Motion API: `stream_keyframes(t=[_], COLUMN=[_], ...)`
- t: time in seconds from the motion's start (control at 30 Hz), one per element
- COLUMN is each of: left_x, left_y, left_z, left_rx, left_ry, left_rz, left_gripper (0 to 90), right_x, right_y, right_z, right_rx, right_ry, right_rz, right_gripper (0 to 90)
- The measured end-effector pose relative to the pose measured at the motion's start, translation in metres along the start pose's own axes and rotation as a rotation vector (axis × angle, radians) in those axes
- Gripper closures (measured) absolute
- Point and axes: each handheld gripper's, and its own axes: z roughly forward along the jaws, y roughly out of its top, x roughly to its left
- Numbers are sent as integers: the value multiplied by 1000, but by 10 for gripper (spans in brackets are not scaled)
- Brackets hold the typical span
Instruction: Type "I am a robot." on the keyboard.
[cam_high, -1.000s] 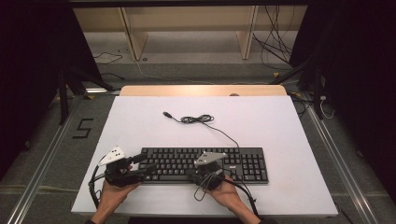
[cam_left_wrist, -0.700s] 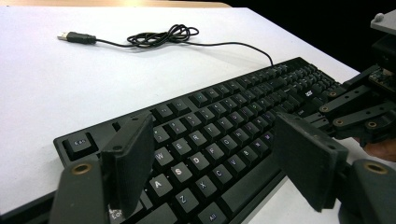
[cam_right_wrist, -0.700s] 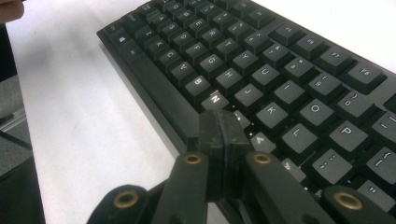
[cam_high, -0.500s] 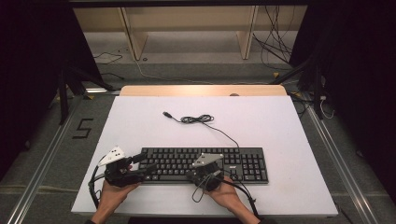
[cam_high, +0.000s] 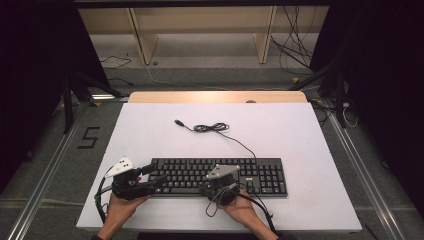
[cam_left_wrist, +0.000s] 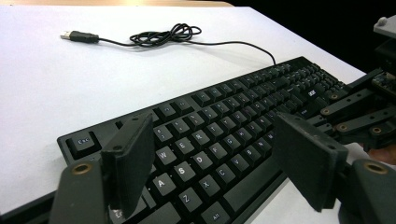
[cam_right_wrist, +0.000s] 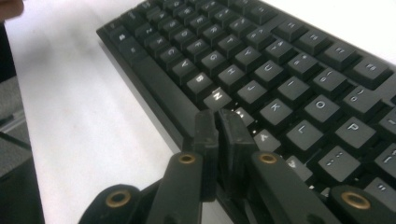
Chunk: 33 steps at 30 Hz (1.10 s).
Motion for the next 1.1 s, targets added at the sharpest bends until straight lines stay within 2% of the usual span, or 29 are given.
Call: stream_keyframes(t=[0.13, 0.3, 0.67, 0.97, 1.1], left_x=[0, 0, 1, 1, 0], left_y=[0, 0, 0, 0, 0], left_z=[0, 0, 1, 1, 1], left_rx=[0, 0, 1, 0, -1], left_ry=[0, 3, 7, 5, 7], left_rz=[0, 1, -2, -2, -5], left_gripper=[294, 294, 295, 294, 294], right_x=[-2, -3, -6, -13, -15], right_y=[2, 4, 6, 8, 9], right_z=[-5, -10, -15, -15, -17], right_rx=[-43, -76, -100, -108, -115], right_ry=[23, 30, 38, 27, 23], right_rz=[19, 24, 35, 68, 78], right_gripper=[810, 759, 648, 460, 425])
